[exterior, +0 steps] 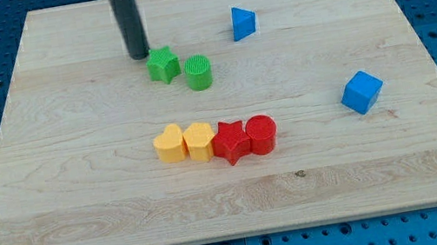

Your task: Move the green star above the green circle

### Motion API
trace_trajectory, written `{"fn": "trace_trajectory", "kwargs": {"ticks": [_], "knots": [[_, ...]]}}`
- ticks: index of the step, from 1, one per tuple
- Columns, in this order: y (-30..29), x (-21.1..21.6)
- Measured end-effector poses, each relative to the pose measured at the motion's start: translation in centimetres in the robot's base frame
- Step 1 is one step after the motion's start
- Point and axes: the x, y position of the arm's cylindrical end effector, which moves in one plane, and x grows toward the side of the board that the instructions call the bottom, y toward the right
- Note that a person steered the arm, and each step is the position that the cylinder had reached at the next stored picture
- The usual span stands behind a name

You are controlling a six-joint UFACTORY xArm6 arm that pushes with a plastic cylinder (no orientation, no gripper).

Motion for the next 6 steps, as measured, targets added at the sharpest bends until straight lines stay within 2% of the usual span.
{"fn": "trace_trajectory", "kwargs": {"ticks": [1,2,4,5,6], "knots": [[-2.2,2.3],[-0.3,4.2],[6.9,1.9],[7.7,1.9],[5.7,0.7]]}}
